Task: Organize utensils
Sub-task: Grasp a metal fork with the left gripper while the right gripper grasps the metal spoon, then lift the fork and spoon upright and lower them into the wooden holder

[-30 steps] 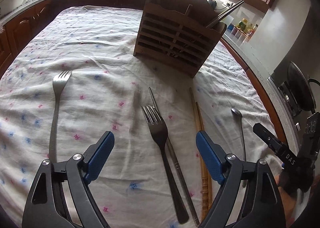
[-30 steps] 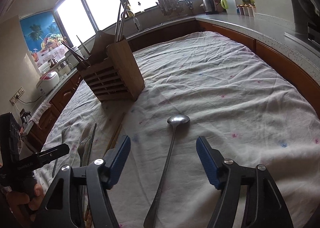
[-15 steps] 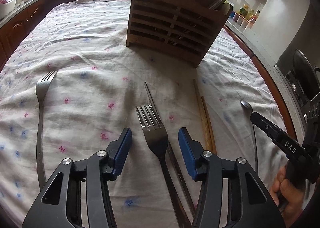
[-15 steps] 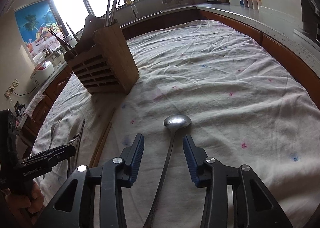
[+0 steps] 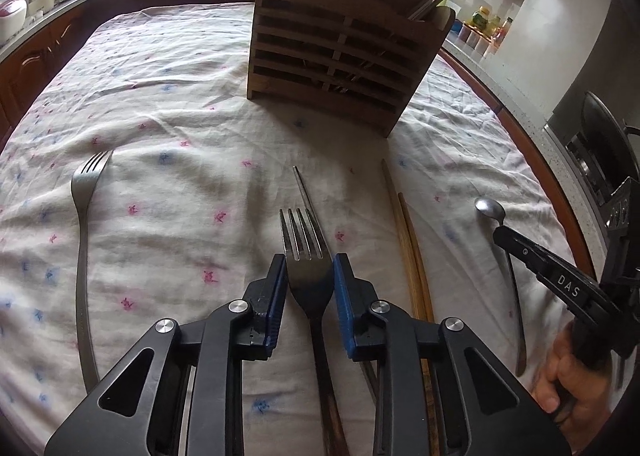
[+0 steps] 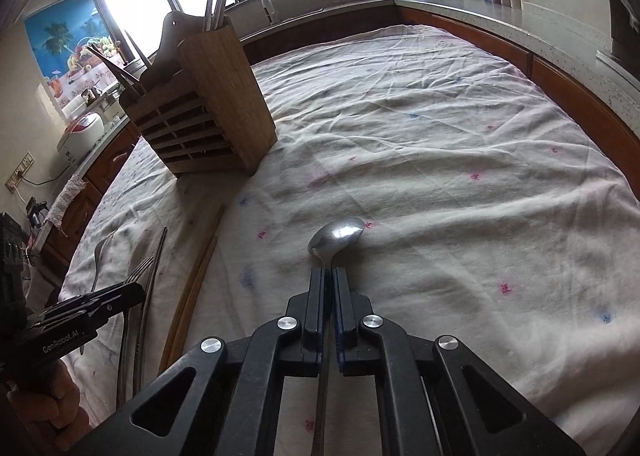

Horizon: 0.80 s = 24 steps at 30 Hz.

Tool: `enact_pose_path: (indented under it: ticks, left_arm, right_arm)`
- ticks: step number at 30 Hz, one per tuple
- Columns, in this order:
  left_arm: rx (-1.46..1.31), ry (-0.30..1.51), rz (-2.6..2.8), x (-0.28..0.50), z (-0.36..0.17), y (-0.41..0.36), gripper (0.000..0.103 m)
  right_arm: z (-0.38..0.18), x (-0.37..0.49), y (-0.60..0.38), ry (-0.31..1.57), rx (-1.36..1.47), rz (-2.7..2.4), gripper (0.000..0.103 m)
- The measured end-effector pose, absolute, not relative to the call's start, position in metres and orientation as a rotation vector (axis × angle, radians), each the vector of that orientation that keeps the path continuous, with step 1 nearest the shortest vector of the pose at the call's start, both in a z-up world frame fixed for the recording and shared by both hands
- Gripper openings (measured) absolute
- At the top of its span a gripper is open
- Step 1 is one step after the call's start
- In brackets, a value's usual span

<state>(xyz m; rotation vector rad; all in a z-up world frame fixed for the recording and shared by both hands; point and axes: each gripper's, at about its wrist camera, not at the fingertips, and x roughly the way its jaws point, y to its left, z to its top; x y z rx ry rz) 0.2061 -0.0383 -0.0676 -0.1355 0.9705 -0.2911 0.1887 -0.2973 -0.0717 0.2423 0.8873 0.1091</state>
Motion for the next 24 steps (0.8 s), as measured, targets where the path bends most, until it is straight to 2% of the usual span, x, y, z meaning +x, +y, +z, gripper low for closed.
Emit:
enact_pose_path:
  ticks: [24]
  left_arm:
    - [-0.22, 0.774, -0.319, 0.139, 0.006, 0.0, 0.021]
  right_arm:
    - [0.001, 0.131, -0.287, 0.696, 0.254, 0.176, 0.002]
